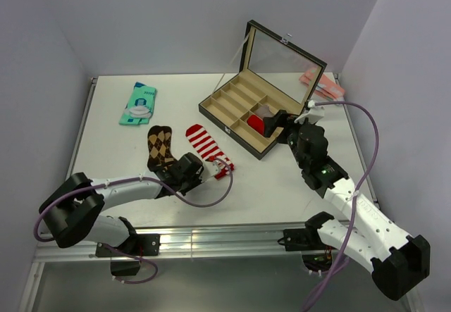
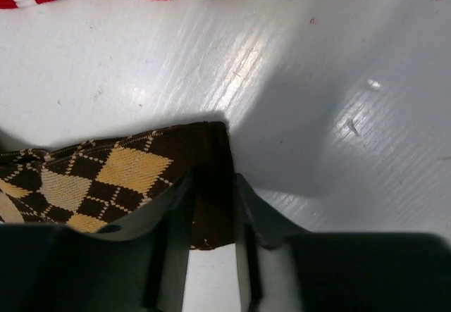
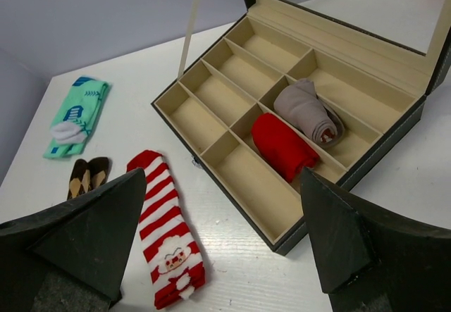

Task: Roll the socks
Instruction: Roll the sock at the center of the board.

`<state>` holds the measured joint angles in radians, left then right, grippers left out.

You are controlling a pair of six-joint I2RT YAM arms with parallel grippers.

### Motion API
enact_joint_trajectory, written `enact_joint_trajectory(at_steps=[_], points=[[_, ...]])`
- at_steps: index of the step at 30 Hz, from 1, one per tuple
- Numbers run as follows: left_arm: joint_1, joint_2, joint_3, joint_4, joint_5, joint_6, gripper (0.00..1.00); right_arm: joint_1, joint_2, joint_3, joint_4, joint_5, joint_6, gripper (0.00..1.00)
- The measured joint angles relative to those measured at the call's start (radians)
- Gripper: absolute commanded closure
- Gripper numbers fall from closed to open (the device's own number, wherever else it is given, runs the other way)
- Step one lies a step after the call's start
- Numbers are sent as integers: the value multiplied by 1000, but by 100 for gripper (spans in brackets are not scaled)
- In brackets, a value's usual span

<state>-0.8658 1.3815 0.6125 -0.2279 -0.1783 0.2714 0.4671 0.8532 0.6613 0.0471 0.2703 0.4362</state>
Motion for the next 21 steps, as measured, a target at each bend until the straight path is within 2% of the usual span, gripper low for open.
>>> enact_joint_trajectory(at_steps=[3, 6, 7, 10, 15, 18, 21], points=[[4, 1, -5, 11, 18, 9, 81, 0, -3, 0, -1, -3, -7, 5], [36, -11, -5, 3, 67, 31, 98, 0, -10, 0, -6, -9, -11, 5], [53, -19, -5, -3, 94, 38, 100, 0, -13, 0, -6, -12, -12, 6], [133, -53, -3, -62, 212, 74, 100, 0, -27, -1, -5, -35, -21, 7], [338, -65, 58, -236, 472, 189, 100, 0, -47, -27, 13, -113, -47, 11], [442, -2, 130, -347, 622, 298, 100, 10, -40, -34, 13, -168, -67, 12], [544, 129, 218, -487, 766, 434, 100, 47, -29, -34, 23, -209, -96, 13]])
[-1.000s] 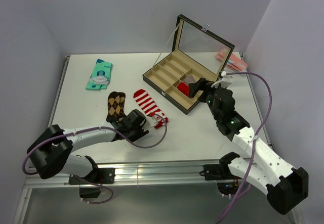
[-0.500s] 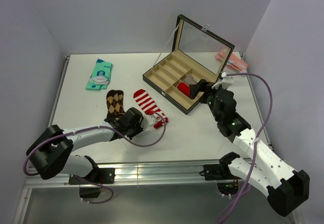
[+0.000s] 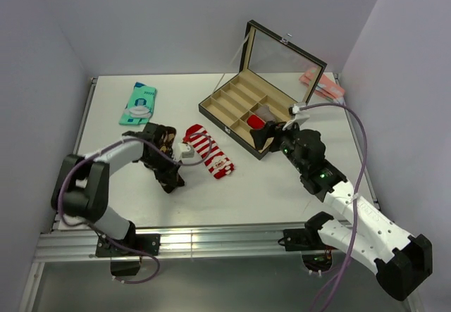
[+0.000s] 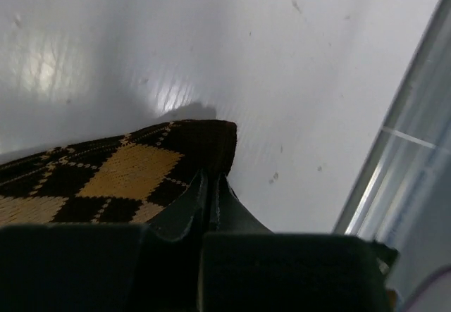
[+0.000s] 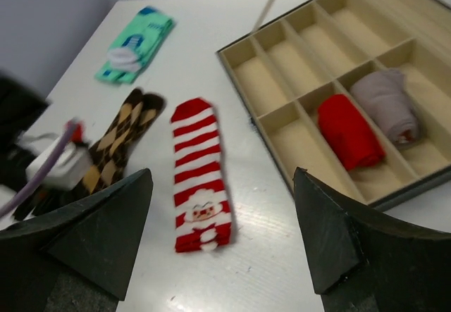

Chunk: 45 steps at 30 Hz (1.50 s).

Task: Roll the socks
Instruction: Roll the sock at the center of the board.

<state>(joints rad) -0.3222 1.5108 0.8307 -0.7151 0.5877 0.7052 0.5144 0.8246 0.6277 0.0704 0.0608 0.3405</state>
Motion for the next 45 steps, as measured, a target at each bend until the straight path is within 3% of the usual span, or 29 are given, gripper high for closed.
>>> enact_joint_trajectory(at_steps=[8, 14, 22, 35, 45], points=[[271, 454, 286, -440, 259, 393, 100, 250, 130, -15, 106, -44, -94, 13], [359, 544, 350, -557, 290, 486, 100, 398, 388, -2, 234, -115, -168, 14], [361, 619, 359, -618, 288, 487, 100, 480, 761, 178, 285, -195, -248, 15], [301, 646, 385, -640, 288, 475, 100, 625, 1023, 381, 277, -163, -363, 17], [301, 646, 385, -640, 287, 462, 100, 655, 1144, 477, 239, -97, -441, 23]])
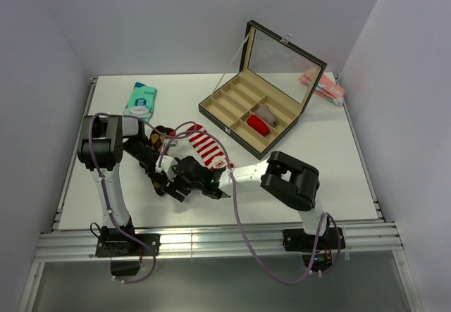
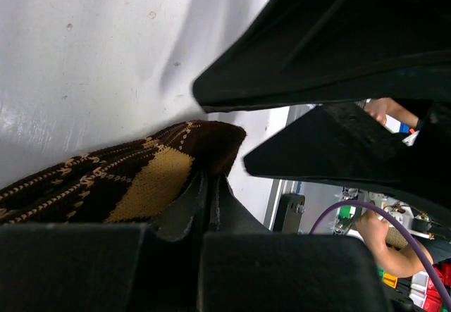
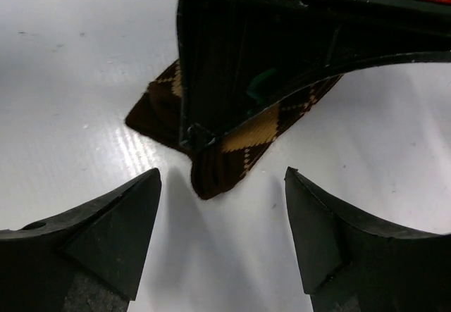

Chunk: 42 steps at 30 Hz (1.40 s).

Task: Roll the socks
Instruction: Roll the sock at the center of the board.

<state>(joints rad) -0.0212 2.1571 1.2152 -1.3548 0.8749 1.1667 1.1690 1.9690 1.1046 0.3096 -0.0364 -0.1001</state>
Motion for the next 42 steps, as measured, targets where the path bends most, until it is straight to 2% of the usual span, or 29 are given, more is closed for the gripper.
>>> enact_joint_trajectory(at_steps=[13, 16, 20, 23, 24, 26, 27, 29, 35, 42], points=[[0, 0, 0, 0, 0, -5, 100, 19, 51, 55, -17, 96, -82, 36], [0, 2, 0, 0, 0, -5, 100, 28, 57, 57, -14, 106, -92, 43], [0, 7, 2, 0, -2, -6, 100, 39, 84, 69, -2, 109, -101, 47], [2, 8, 3, -1, -3, -9, 100, 45, 86, 69, 2, 110, -104, 60], [2, 8, 4, -1, -4, -9, 99, 48, 89, 69, 3, 110, -104, 74], [3, 8, 8, 0, -7, -11, 95, 55, 92, 71, 3, 104, -107, 91], [4, 8, 10, -2, -12, -11, 88, 57, 93, 72, 2, 111, -105, 100], [8, 8, 12, -3, -16, -12, 77, 57, 93, 74, 0, 116, -100, 100], [7, -51, 13, 19, -15, -50, 63, 56, 92, 81, -12, 158, -73, 100], [3, -211, 8, 156, -16, -169, 64, 52, 22, 45, -115, 213, 8, 100]])
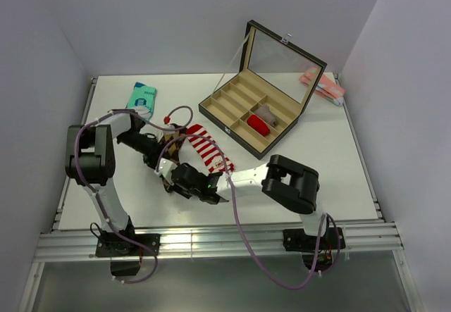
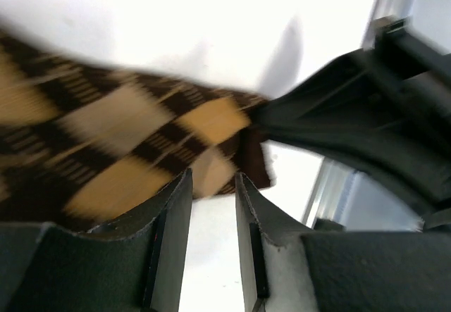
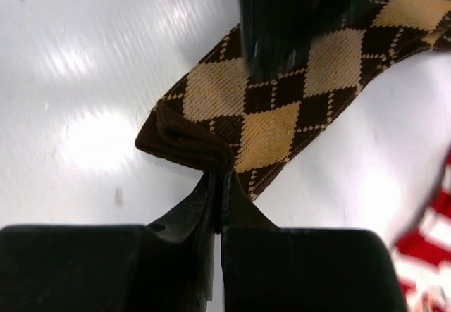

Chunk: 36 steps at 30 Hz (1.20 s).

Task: Roll the socks
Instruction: Roll the sock at the center of the board.

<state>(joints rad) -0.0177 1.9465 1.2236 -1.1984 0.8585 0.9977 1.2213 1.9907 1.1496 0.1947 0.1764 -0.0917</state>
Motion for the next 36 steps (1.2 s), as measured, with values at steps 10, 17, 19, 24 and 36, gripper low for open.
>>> enact_joint_trajectory(at_steps=[10, 17, 19, 24, 36], points=[[40, -159, -113, 263, -26, -148, 65, 0, -145, -35, -262, -72, 235, 100], [80, -383, -246, 439, -53, -199, 63, -38, -48, 143, -463, -266, 350, 100], [80, -475, -293, 485, -61, -204, 62, -77, -26, 170, -499, -350, 377, 100], [80, -636, -390, 580, -86, -214, 61, -212, 51, 248, -560, -530, 430, 100], [21, -846, -523, 666, -185, -128, 52, -341, 262, 593, -716, -781, 469, 97]])
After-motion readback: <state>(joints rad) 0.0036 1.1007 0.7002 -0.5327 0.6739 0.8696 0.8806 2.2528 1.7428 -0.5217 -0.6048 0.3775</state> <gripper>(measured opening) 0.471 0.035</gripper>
